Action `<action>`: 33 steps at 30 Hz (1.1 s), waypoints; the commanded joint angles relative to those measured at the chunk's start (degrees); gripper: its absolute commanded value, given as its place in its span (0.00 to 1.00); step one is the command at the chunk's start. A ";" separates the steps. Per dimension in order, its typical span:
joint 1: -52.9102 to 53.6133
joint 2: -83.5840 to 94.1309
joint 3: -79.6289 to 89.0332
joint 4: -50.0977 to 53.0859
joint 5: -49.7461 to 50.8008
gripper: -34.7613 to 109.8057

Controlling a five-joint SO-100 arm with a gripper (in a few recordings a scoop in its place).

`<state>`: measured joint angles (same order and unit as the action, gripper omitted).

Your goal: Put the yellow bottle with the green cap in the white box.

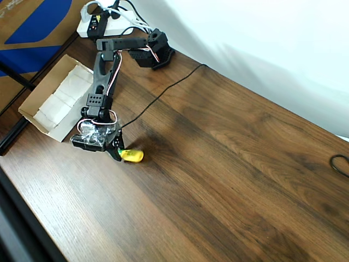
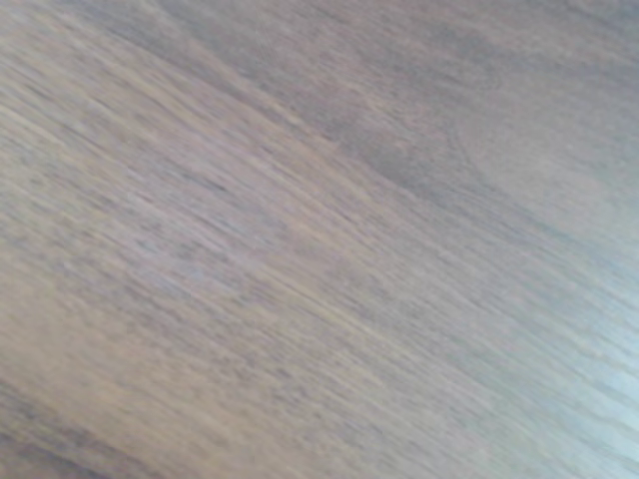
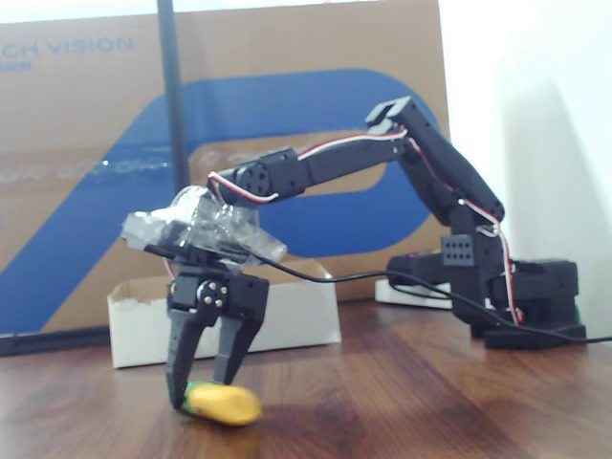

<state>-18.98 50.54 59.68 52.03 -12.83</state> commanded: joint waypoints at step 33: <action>5.36 21.36 2.46 1.05 5.01 0.24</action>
<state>-14.50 63.46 61.96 53.09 -8.17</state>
